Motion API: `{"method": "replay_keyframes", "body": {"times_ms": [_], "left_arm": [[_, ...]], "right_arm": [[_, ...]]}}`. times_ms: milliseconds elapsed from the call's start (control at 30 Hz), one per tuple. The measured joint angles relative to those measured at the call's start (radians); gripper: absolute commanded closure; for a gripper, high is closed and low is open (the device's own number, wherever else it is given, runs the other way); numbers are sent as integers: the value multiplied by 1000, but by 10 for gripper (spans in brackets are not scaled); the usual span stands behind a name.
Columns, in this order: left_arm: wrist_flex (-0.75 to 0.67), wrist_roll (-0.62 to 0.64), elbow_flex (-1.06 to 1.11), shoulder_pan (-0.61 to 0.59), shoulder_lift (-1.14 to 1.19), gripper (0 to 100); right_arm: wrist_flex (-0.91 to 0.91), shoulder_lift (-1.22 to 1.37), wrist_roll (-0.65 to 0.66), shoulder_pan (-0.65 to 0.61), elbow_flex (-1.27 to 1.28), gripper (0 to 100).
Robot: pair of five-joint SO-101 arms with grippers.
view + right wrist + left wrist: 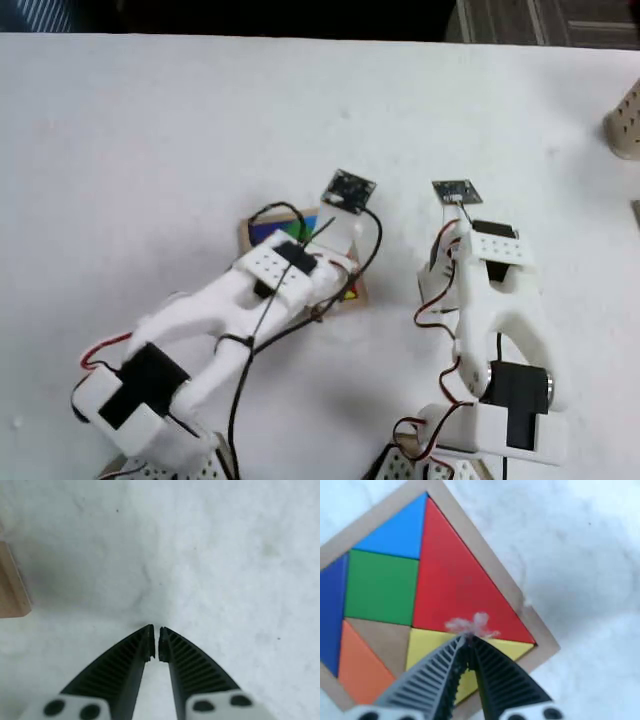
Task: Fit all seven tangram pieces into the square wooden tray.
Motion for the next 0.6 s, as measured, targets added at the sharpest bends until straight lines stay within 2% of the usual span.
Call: {"method": "replay_keyframes", "body": {"times_ms": [200,367,467,600], "left_arm": [[-32,-2,0,-40,0,977],[0,-2,0,-49,-32,977],[25,-2,31,-91,-146,977],[-32,-2,196,-163,-377,977]], "right_arm": [[0,0,0,0,0,981],[-2,0,0,0,0,981],[-8,-26,0,2,2,981],[-74,-144,0,-3,89,981]]}}
